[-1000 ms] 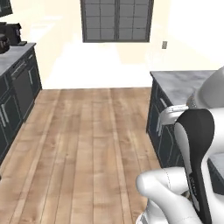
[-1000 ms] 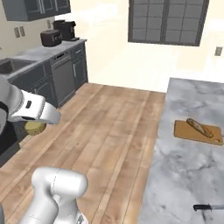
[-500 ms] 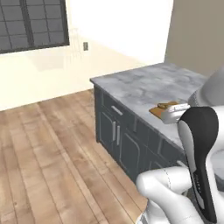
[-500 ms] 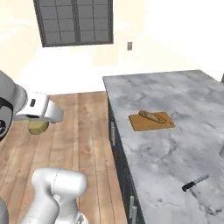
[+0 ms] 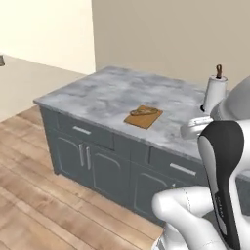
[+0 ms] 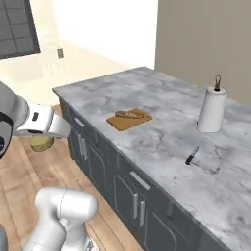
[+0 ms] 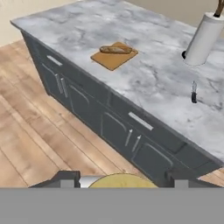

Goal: Retrieve the sausage and cheese from the fridge and place them on the cutting board on the counter.

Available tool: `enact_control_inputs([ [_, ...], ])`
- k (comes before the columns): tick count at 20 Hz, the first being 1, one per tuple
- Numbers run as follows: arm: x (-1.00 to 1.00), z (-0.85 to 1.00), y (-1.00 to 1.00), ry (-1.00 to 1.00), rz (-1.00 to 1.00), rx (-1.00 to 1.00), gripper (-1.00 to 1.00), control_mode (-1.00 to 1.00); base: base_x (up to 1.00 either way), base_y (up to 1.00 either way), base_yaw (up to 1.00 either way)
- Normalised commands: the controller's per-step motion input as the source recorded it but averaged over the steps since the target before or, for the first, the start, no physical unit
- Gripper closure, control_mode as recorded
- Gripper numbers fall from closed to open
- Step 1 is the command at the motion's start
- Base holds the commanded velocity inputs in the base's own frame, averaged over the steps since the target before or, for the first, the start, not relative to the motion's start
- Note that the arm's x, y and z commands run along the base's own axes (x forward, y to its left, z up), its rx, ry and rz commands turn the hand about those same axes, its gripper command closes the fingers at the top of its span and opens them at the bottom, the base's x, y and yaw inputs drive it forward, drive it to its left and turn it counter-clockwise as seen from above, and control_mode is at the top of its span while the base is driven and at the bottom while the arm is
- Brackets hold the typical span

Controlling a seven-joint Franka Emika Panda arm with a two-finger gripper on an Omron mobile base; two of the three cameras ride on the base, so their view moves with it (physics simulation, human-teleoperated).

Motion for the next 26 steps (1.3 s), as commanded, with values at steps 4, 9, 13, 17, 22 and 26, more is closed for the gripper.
enact_control_inputs([
  [4, 0.00, 0.00, 0.00, 0.00, 0.00, 0.00, 1.00, 1.00, 0.00, 0.81, -0.68],
  [9, 0.00, 0.00, 0.00, 0.00, 0.00, 0.00, 1.00, 1.00, 0.00, 0.85, -0.66],
  [13, 0.00, 0.00, 0.00, 0.00, 0.00, 0.00, 1.00, 1.00, 0.00, 0.94, -0.62],
  [17, 0.00, 0.00, 0.00, 0.00, 0.00, 0.00, 1.00, 1.00, 0.02, 1.00, -0.47],
  [22, 0.00, 0.00, 0.00, 0.00, 0.00, 0.00, 1.00, 1.00, 0.09, 1.00, -0.33],
  [26, 0.00, 0.00, 0.00, 0.00, 0.00, 0.00, 1.00, 1.00, 0.60, 0.91, -0.19],
])
